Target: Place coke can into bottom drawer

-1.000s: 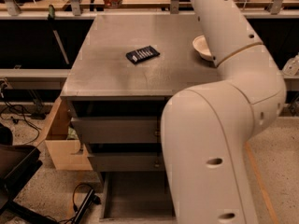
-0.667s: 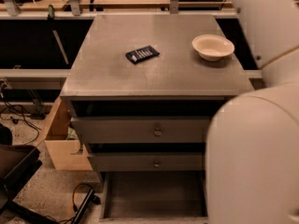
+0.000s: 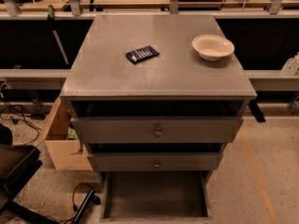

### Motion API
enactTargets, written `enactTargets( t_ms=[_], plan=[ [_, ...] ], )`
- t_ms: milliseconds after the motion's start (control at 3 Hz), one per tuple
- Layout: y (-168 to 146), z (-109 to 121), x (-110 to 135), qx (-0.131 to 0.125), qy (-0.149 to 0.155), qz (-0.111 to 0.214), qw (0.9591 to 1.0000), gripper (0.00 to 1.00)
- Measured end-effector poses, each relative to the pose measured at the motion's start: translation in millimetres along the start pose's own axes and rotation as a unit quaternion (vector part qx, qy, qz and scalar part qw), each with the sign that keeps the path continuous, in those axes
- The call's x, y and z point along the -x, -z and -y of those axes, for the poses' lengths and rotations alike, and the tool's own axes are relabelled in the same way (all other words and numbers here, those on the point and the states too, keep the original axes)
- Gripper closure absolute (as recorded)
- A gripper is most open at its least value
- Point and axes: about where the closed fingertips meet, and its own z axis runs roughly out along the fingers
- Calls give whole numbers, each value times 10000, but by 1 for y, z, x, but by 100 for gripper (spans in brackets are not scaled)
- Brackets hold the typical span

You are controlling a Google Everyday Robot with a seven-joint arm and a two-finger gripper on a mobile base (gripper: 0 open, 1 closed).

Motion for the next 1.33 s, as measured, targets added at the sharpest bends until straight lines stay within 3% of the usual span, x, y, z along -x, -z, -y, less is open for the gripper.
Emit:
enactTargets(
  t_ms=[333,667,1000,1333],
  plan=[
    [40,-36,-54,201,-231,-533,9981,100],
    [67,-70,-132,465,-484,-1329,9889,100],
    [99,-105,-200,679,-749,-1925,9761,100],
    [94,-107,-197,716,-699,-1962,9754,100]
  ],
)
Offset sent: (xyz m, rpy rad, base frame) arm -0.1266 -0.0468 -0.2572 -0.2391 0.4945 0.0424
